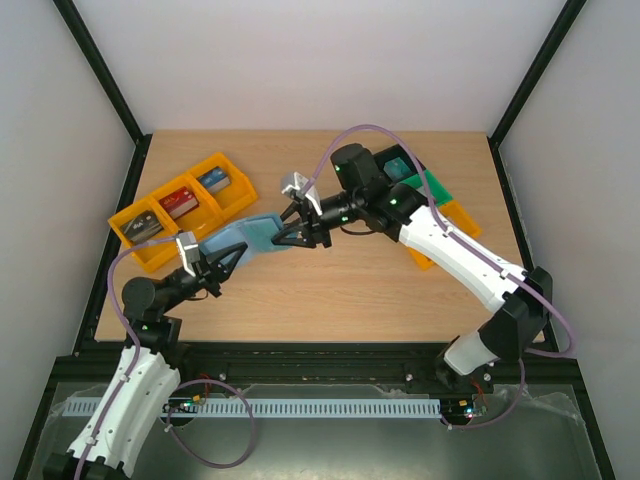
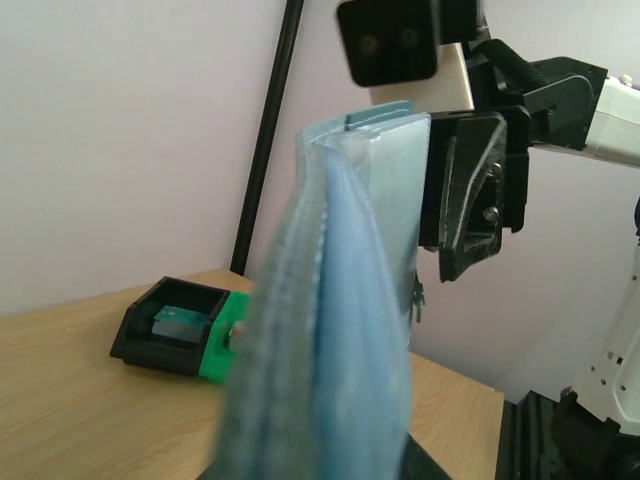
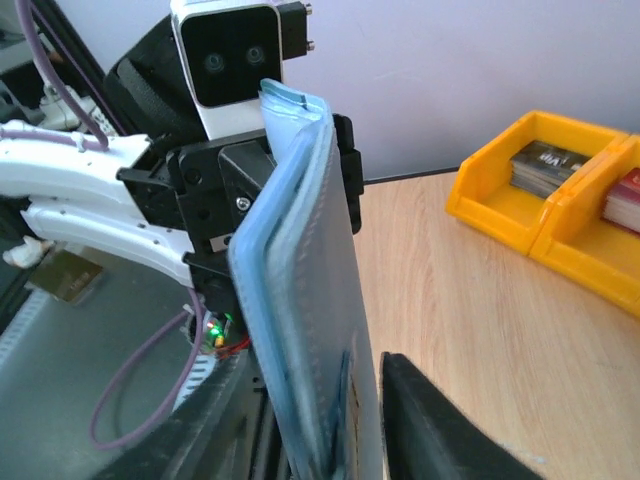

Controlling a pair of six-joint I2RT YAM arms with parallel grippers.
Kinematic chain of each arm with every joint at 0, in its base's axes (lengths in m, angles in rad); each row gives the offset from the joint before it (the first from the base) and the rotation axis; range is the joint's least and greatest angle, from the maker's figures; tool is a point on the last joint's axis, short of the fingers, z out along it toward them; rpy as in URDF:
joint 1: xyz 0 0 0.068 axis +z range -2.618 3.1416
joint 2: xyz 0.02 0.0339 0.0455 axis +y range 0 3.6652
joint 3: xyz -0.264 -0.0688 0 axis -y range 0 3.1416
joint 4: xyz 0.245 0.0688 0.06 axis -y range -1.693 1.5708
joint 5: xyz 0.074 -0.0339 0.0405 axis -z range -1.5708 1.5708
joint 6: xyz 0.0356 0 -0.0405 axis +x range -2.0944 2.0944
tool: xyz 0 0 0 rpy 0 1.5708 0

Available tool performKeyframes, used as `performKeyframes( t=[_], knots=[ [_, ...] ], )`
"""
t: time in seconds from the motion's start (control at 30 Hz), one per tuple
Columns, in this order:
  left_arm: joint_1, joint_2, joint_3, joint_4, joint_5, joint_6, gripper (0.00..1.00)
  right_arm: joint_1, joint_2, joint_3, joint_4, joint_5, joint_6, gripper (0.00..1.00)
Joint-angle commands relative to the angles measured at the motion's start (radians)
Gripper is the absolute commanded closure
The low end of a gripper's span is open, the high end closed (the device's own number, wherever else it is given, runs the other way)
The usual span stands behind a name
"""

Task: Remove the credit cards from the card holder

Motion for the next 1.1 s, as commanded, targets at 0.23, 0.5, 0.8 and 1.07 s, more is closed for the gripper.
performKeyframes(
  t=[0.23, 0.5, 0.8, 1.07],
  knots=[
    [-0.002, -0.004, 0.008, 0.036, 0.005, 0.019, 0.98, -0.013, -0.058, -0.037, 0.072, 0.084, 0.015, 0.51],
    [-0.002, -0.003, 0.008, 0.031, -0.004, 0.026, 0.98, -0.037, -0.092, -0.036, 0.032, 0.161, -0.004, 0.4],
    [0.0, -0.005, 0.008, 0.025, -0.007, 0.031, 0.98, -0.037, -0.093, -0.031, 0.014, 0.187, -0.02, 0.34],
    [0.0, -0.002, 0.008, 0.027, -0.006, 0.039, 0.98, -0.026, -0.066, -0.064, 0.164, 0.236, 0.136, 0.33]
  ],
)
